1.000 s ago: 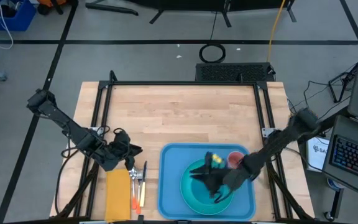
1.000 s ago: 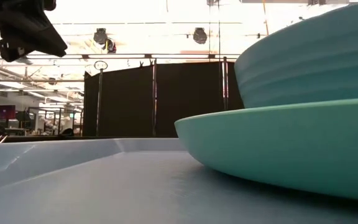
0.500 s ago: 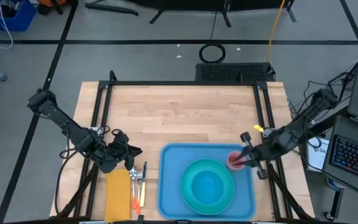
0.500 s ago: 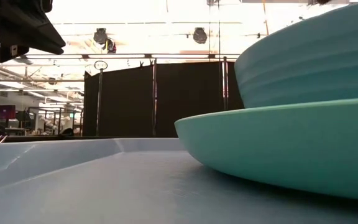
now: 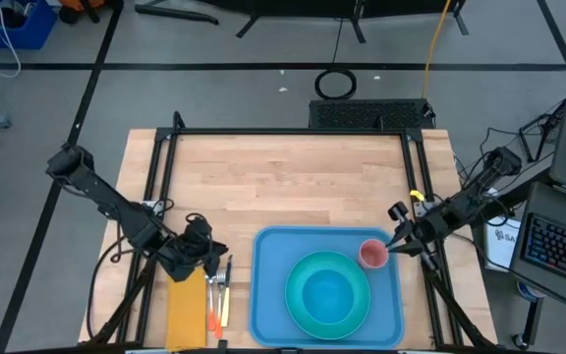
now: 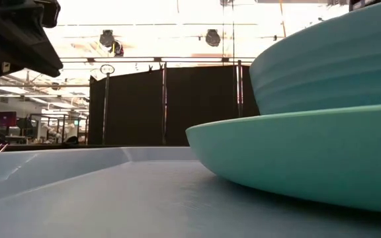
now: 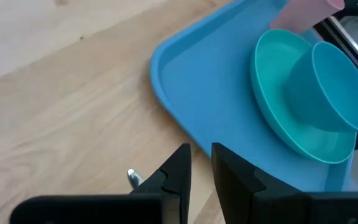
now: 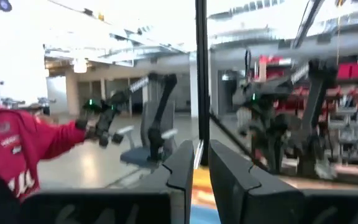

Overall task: Set up tray
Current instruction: Put the yellow napkin on the blue serving tray to the left of the light blue plate

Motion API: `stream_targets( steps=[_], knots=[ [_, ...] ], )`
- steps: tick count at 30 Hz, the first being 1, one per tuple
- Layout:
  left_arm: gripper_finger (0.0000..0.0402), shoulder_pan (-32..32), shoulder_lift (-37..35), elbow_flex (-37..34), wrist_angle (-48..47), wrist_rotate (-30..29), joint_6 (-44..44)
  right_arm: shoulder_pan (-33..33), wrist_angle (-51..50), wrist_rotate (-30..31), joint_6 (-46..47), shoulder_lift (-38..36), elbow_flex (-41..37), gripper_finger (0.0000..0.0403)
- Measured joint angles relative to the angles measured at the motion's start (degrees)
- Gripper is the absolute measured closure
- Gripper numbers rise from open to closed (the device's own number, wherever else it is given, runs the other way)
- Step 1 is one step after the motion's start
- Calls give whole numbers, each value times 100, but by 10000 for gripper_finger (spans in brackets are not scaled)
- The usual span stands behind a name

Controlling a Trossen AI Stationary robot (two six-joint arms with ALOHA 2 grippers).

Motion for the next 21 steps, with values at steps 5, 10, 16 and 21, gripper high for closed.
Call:
stream_targets(
  steps=[5,10,16,21],
  knots=[
    [335,-40,168,0,0,-84,-215,0,30,705,-97,-452,-450,362],
    [335,-60,289,0,3,132,-528,-1,1041,1840,-149,-646,-823,364],
    [335,-62,412,0,-5,386,-975,-2,1121,2114,-153,-644,-969,360],
    [335,-69,422,0,-23,881,-1291,-2,1121,2114,-153,-640,-973,360]
  ],
)
